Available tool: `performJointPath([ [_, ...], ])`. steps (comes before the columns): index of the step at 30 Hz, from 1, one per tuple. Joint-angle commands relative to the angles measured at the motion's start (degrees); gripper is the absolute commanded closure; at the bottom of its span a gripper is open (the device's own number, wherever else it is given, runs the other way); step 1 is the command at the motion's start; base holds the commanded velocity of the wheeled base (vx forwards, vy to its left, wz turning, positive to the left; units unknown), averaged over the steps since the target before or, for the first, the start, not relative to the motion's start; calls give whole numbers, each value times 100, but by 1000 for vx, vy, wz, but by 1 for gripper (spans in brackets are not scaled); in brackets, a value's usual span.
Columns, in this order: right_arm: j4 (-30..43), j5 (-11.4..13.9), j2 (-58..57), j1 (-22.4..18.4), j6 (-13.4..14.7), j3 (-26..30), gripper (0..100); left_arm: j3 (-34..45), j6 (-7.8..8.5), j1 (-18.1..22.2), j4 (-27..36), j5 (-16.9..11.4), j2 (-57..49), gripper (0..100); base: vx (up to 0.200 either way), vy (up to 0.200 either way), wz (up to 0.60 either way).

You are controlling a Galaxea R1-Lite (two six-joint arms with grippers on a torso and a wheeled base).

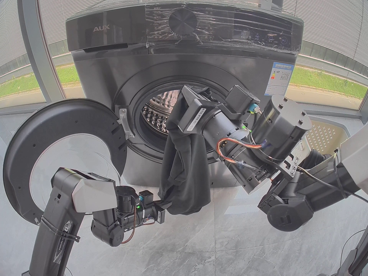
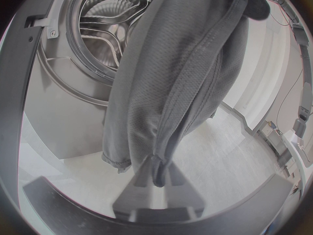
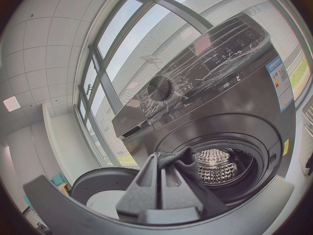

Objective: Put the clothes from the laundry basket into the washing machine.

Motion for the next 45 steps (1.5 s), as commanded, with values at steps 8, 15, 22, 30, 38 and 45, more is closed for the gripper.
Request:
performJointPath([
  [8, 7, -18, -6, -651, 49, 657, 100, 512, 2, 266, -36, 12, -814, 100, 0, 0, 0],
  [15, -2, 193, -59, -1205, 67, 1360, 100, 1663, 11, 371, -36, 3, -2387, 100, 0, 0, 0],
  [22, -652, 878, 56, -1820, 331, 2643, 100, 2630, -7, 441, -27, -278, -4066, 100, 0, 0, 0],
  [30, -1347, 1247, 442, -1767, 287, 4093, 100, 2621, 20, 512, -10, -559, -4488, 100, 0, 0, 0],
  [38, -1355, 1291, 820, -1723, 243, 4225, 0, 2296, 2, 485, -19, -533, -4400, 100, 0, 0, 0],
  [45, -1347, 1283, 1269, -1495, -65, 4586, 0, 2278, 2, 424, -10, -507, -4418, 100, 0, 0, 0],
])
